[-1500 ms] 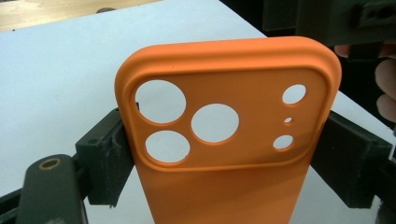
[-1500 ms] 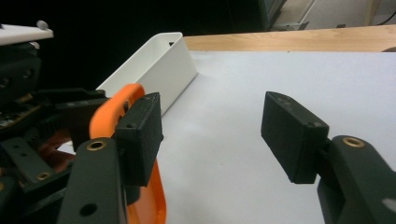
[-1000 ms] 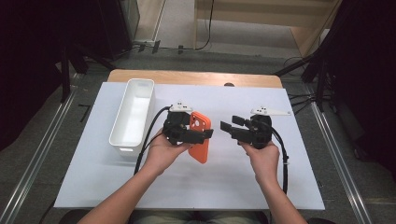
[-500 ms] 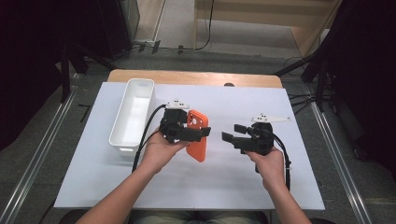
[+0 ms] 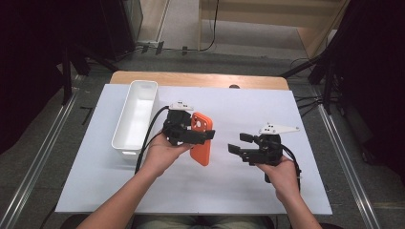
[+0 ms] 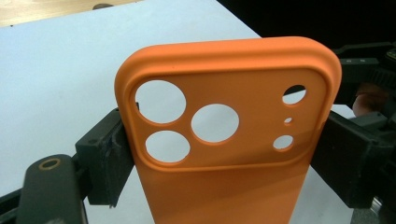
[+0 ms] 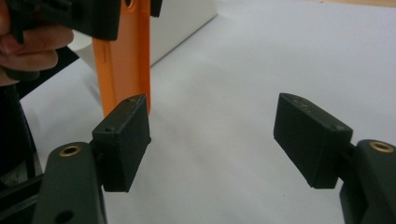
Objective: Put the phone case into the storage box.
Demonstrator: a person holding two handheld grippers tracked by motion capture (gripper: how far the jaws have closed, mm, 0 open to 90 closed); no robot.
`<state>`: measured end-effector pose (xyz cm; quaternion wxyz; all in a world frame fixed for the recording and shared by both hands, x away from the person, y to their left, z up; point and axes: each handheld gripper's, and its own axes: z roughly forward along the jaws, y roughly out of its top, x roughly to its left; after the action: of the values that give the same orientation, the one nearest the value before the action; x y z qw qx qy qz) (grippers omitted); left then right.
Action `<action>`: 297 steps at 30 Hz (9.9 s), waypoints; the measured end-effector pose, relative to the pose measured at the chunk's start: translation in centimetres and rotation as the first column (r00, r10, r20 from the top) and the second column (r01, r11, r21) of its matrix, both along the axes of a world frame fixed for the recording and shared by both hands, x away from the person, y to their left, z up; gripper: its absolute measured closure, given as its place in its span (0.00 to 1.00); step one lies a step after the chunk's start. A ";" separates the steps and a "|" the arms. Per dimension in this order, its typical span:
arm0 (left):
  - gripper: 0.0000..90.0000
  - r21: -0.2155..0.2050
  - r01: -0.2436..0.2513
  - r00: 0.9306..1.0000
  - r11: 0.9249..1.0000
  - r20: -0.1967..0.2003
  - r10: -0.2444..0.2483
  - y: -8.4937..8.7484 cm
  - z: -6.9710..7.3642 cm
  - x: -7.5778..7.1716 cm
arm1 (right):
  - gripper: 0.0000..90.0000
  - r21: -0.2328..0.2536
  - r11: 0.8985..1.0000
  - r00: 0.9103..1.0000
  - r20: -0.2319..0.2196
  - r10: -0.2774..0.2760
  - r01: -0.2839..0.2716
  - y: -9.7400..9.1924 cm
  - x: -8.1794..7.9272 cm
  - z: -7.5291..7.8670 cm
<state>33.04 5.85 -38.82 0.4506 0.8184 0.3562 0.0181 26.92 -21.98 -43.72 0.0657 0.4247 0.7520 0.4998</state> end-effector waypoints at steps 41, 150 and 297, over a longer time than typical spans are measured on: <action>0.17 0.016 0.105 0.994 0.994 -0.042 -0.104 1.4 1.0 0.8 | 0.28 -0.047 0.994 0.995 -0.029 0.096 -0.097 -2.5 -4.3 -3.1; 0.17 0.018 -0.353 0.934 0.935 0.064 0.351 14.9 8.6 6.3 | 0.28 -0.057 0.991 0.992 -0.002 0.124 -0.124 -2.2 -4.1 -3.1; 0.15 0.234 -0.618 0.785 0.750 0.223 0.577 12.4 -2.6 19.6 | 0.28 -0.028 0.995 0.995 0.012 0.094 -0.094 -2.3 -4.4 -2.8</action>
<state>52.61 18.20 -41.42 0.3173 0.7153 0.5609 0.2703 22.49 -24.23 -46.47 0.0529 0.3845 0.7776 0.4947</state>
